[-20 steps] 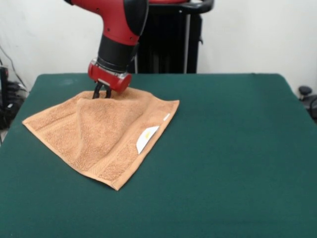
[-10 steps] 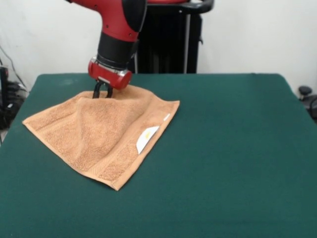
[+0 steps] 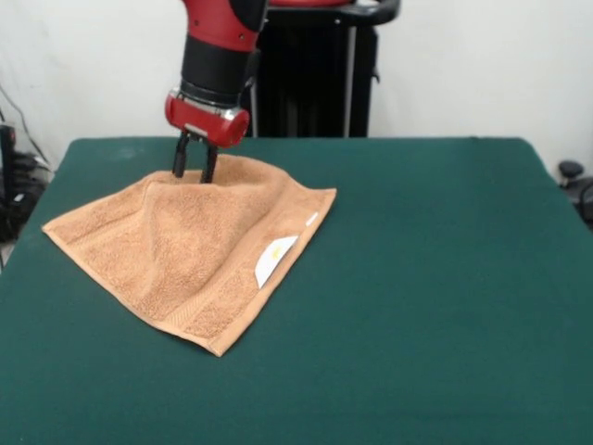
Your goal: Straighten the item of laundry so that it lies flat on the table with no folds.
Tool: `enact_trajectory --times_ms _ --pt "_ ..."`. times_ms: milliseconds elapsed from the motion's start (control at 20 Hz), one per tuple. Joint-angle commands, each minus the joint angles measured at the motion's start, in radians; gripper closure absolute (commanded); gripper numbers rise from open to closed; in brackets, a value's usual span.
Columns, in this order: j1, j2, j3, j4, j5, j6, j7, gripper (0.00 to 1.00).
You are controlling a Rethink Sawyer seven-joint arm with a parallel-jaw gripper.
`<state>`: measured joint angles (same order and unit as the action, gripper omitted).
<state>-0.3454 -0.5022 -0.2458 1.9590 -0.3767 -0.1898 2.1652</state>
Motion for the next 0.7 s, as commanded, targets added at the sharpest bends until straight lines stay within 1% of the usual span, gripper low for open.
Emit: enact_trajectory --times_ms 50,250,500,700 --pt "-0.004 -0.061 0.168 0.078 -0.035 0.142 0.052 0.00" --pt "-0.016 -0.075 0.178 0.089 -0.042 0.154 0.049 0.00" --pt "-0.032 -0.117 0.192 0.108 -0.049 0.173 0.042 0.00" --pt "-0.065 -0.149 0.216 0.121 -0.064 0.197 0.027 0.00"
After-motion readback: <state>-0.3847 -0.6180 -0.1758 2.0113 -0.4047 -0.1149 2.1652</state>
